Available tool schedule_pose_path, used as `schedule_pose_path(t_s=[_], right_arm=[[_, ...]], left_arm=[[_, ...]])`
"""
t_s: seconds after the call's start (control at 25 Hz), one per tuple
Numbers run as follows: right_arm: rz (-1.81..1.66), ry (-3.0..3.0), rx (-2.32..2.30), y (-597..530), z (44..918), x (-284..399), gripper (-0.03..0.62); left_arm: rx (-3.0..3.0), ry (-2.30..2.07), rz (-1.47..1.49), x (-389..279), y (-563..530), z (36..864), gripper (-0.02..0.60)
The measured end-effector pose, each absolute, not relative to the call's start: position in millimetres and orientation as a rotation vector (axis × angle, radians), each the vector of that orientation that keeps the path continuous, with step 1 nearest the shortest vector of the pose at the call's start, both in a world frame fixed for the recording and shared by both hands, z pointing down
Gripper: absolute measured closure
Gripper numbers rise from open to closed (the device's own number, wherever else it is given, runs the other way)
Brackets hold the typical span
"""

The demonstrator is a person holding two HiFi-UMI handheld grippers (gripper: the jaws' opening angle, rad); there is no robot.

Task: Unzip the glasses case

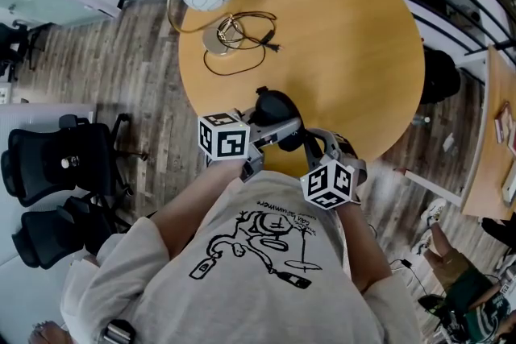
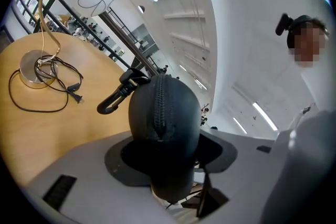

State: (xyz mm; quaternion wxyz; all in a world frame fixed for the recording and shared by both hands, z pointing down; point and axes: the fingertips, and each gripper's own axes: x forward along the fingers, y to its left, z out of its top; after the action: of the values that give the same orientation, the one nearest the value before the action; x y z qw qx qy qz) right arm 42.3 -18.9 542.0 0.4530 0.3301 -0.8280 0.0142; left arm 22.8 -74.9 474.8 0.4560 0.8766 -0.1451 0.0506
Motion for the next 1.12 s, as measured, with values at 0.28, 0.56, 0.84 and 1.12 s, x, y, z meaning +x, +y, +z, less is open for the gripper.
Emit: schedule_pose_path(t_s=[0.28, 0.56, 0.84, 1.12], right_arm=[[-0.144, -1.984, 0.748, -21.3, 538.0, 44.2, 0.574], [-0.231, -1.956, 0.706, -24.7, 534.6, 40.1, 0.574], [-0.286, -1.934, 0.668, -31.4, 534.1, 40.4, 0.574], [-0.366, -1.898, 0.612, -38.3, 534.5, 39.5, 0.574]], left_arm=[[2.197, -0.275, 0.203, 29.1, -60.5, 478.6, 0.344], [2.222, -0.216, 0.290, 30.6, -45.7, 487.3, 0.344], [2.248, -0.127, 0.410, 37.1, -25.9, 507.3, 0.344], [2.288, -0.024, 0.608, 40.0, -1.3, 535.4, 0.344]])
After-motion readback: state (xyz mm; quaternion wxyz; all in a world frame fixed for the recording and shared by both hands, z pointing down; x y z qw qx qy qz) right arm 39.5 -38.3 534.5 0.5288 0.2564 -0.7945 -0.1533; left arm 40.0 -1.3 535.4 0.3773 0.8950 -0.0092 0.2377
